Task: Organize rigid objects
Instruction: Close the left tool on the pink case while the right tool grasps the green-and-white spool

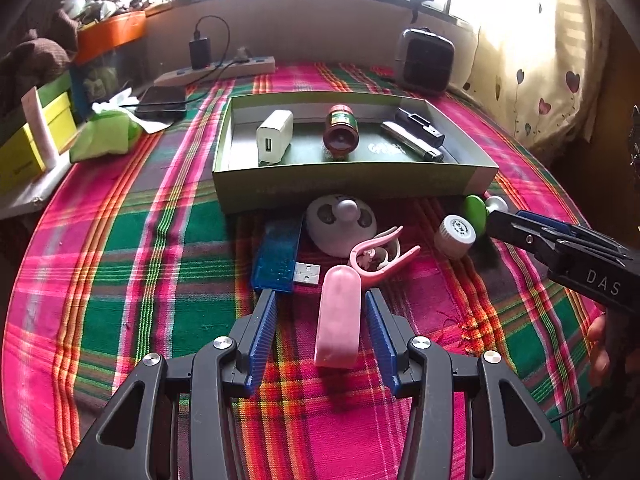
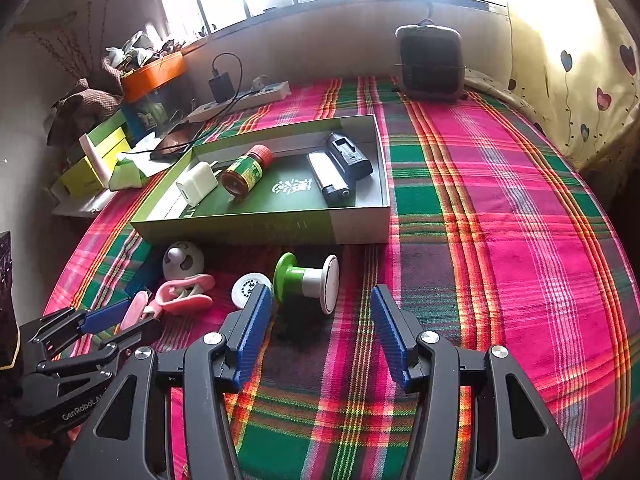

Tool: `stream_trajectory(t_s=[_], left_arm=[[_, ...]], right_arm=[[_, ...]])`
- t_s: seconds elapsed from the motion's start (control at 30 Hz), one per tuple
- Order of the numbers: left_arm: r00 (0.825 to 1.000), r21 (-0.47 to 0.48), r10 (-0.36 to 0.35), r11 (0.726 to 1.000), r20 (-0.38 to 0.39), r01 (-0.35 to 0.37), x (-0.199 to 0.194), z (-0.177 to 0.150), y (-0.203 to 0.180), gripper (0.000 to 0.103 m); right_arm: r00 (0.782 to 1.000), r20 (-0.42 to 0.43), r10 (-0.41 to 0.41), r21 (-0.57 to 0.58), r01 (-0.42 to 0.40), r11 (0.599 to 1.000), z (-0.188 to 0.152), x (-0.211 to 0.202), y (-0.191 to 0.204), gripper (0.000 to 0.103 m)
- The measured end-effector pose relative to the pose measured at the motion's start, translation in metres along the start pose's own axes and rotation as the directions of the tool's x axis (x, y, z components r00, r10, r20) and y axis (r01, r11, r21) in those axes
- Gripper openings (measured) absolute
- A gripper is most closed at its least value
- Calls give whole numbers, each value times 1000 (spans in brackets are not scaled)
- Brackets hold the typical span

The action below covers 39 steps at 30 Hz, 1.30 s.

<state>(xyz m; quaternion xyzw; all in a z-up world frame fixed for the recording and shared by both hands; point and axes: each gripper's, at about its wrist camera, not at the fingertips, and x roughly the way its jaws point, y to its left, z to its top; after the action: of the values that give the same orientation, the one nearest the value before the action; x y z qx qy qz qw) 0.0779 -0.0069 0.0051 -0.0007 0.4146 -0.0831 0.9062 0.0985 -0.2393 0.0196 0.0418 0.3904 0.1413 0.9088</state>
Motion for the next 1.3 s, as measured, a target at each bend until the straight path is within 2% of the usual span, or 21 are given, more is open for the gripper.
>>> stream_trajectory(t_s=[0.13, 0.37, 0.63, 1.0, 1.13, 1.3], left_arm=[[1000, 2, 10, 1000, 13, -10, 1, 1, 3, 38], [1000, -12, -10, 1000, 29, 10, 0, -1, 9, 34], [999, -17, -20, 1000, 35, 20, 0, -2, 10, 34], [999, -23, -26, 999, 37, 27, -1, -2, 10, 34], [999, -23, -27, 999, 38, 28, -1, -2, 11, 34], [999, -21, -21, 1000, 38, 22, -2, -2, 10, 34]], right_arm=[[1000, -9, -6, 8, 6, 1000, 4, 5, 2, 53], [1000, -13, 0, -7, 0, 1000, 11, 13, 12, 53], [999, -35, -27, 15, 28, 999, 14, 23, 9, 53], [998, -20, -51, 32, 52, 998, 12, 21, 1, 53], [998, -8, -68, 14, 68, 998, 11, 19, 1, 38], [998, -1, -61, 13, 61, 998, 10, 18, 1, 34]])
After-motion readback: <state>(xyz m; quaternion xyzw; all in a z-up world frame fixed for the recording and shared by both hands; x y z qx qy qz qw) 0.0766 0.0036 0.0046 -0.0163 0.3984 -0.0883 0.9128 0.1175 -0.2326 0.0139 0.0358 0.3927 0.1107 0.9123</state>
